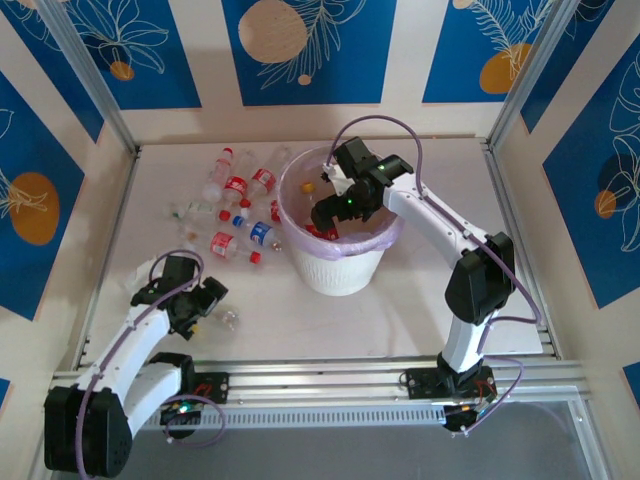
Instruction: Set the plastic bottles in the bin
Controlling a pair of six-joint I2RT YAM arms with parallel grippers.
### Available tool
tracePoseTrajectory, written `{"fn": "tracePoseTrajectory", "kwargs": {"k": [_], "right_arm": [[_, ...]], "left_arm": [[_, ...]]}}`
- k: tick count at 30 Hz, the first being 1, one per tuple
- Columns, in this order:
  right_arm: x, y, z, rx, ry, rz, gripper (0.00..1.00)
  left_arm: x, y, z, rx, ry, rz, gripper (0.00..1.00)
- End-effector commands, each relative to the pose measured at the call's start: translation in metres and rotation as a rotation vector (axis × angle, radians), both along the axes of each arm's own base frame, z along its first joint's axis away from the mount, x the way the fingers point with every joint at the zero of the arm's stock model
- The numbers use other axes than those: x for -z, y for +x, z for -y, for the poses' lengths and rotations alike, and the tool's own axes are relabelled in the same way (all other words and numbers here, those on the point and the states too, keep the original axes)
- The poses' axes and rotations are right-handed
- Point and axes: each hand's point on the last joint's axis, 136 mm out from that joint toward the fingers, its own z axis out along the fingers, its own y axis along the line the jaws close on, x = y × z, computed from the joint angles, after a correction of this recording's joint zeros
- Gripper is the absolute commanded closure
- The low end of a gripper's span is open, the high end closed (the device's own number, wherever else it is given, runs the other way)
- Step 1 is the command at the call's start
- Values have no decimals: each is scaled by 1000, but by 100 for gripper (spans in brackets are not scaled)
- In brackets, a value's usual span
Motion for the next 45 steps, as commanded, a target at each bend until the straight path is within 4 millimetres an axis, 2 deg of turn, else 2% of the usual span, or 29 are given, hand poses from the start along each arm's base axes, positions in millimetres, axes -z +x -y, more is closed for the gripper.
{"fn": "tracePoseTrajectory", "kwargs": {"k": [1,3,8,12,23,26,29,34,39,45], "right_arm": [[-49,-9,-5,-31,87,78,1],[-68,-14,-5,-41,113,114,1],[-116,-32,4,-60,193,209,1],[-142,-43,17,-39,257,260,1],[-168,-52,44,52,383,343,1],[-175,-54,49,75,421,346,1],[-181,-55,55,107,451,340,1],[-184,-59,61,134,470,335,2],[-186,-58,61,145,482,334,2],[-192,-59,62,150,491,345,2]], "left_arm": [[6,-1,-5,-29,16,-3,2],[7,-1,-5,-30,13,-6,3],[8,0,-5,-38,13,-6,18],[7,0,-5,-40,12,-3,27],[0,0,-4,-44,-1,20,43],[-7,1,0,-44,-23,39,43],[-22,5,4,-46,-56,78,44],[-52,12,12,-38,-102,147,52],[-87,27,28,-9,-173,239,56],[-151,49,48,35,-271,390,64]]}}
